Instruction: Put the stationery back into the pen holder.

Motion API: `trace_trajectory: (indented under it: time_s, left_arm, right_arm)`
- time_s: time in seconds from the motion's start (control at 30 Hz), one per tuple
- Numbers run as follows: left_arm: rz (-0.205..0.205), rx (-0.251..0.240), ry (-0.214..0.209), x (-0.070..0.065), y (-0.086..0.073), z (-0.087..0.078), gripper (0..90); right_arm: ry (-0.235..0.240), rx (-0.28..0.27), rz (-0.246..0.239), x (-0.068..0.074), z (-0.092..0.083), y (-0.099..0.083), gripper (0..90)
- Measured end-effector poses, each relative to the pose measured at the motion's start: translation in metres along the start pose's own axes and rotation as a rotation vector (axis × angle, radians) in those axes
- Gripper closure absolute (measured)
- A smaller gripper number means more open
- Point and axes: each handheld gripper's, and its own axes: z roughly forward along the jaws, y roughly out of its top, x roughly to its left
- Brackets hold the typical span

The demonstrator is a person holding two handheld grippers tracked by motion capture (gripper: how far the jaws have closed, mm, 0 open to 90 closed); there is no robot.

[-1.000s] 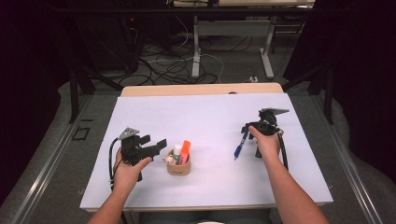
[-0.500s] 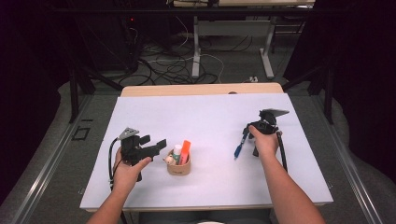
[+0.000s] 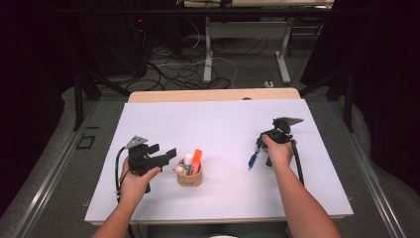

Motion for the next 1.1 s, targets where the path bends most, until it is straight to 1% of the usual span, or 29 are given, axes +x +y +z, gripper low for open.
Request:
trace_trajectory:
  time_s: [0.03,0.17,0.23,0.27,0.3,0.33,0.4,0.43,0.47,0.5,0.57,0.63,0.67,0.73,0.77,0.87,0.9,0.97,1.0,1.1]
  left_arm:
    - [-0.001,-0.001,-0.001,0.0001,0.0,0.0001,17.5]
    - [0.002,0.0,-0.002,0.0,0.0001,0.0,17.5]
    - [-0.005,0.004,-0.003,-0.0005,0.0005,-0.0006,17.6]
    - [0.002,0.005,-0.002,-0.0002,0.0007,-0.0009,17.6]
    - [-0.006,0.004,-0.004,-0.0007,0.0006,-0.0008,17.6]
    - [-0.005,0.004,-0.004,-0.0007,0.0006,-0.0008,17.6]
    - [0.002,0.006,-0.003,-0.0002,0.0006,-0.0005,17.6]
    - [0.002,0.006,-0.002,-0.0003,0.0006,-0.0005,17.7]
    - [0.002,0.005,-0.002,-0.0003,0.0006,-0.0004,17.7]
    - [0.002,0.006,-0.003,-0.0001,0.0007,-0.0005,17.7]
    - [0.002,0.005,-0.001,0.0,0.0006,-0.0004,17.7]
    - [0.002,0.006,-0.001,0.0002,0.0005,-0.0003,17.7]
    - [0.003,0.006,-0.001,0.0002,0.0005,-0.0003,17.7]
    - [0.005,0.008,0.0,0.0002,0.0005,-0.0002,17.7]
    - [0.005,0.008,0.001,0.0001,0.0005,-0.0002,17.7]
    - [0.005,0.007,0.001,0.0002,0.0005,-0.0003,17.7]
    - [0.005,0.006,0.0,0.0003,0.0005,-0.0002,17.7]
    - [0.004,0.007,0.0,0.0004,0.0005,-0.0003,17.7]
    - [0.005,0.007,0.0,0.0004,0.0005,-0.0003,17.7]
    - [0.005,0.006,0.001,0.0004,0.0004,-0.0002,17.7]
  right_arm:
    - [-0.003,-0.006,-0.003,0.0004,0.0005,-0.0003,68.8]
    - [0.003,0.003,-0.001,0.0002,0.0009,-0.0007,70.8]
    - [0.002,0.002,0.001,-0.0001,0.0011,-0.0006,72.1]
    - [0.002,0.002,0.003,-0.0002,0.0011,-0.0006,73.3]
    - [-0.005,0.003,0.006,-0.0004,0.0012,-0.0005,74.2]
    - [-0.009,0.005,0.009,-0.0007,0.0012,-0.0004,75.1]
    - [0.001,0.006,0.02,-0.0011,0.001,-0.0003,76.3]
    - [-0.011,-0.009,0.038,-0.0001,0.0022,-0.0003,76.5]
    - [-0.006,0.011,0.022,-0.0019,0.0011,0.0005,76.7]
    - [-0.004,0.011,0.023,-0.0024,0.0012,0.0007,77.0]
    - [-0.001,0.015,0.041,-0.0021,0.0011,0.0009,77.8]
    - [0.001,0.02,0.046,-0.0024,0.0015,0.0009,79.2]
    - [0.01,0.021,0.052,-0.0027,0.0016,0.0008,79.2]
    - [0.0,0.022,0.059,-0.0021,0.0017,0.001,79.4]
    - [0.003,0.023,0.065,-0.0024,0.0017,0.0013,79.4]
    - [0.015,0.026,0.064,-0.0036,0.0016,0.0014,79.6]
    - [0.008,0.008,0.066,-0.0035,0.0026,0.0007,79.6]
    - [0.009,0.0,0.065,-0.0033,0.0031,0.0003,79.6]
    - [0.011,-0.002,0.072,-0.0027,0.0029,0.0004,79.7]
    - [0.02,0.008,0.06,-0.0033,0.0015,0.0004,79.8]
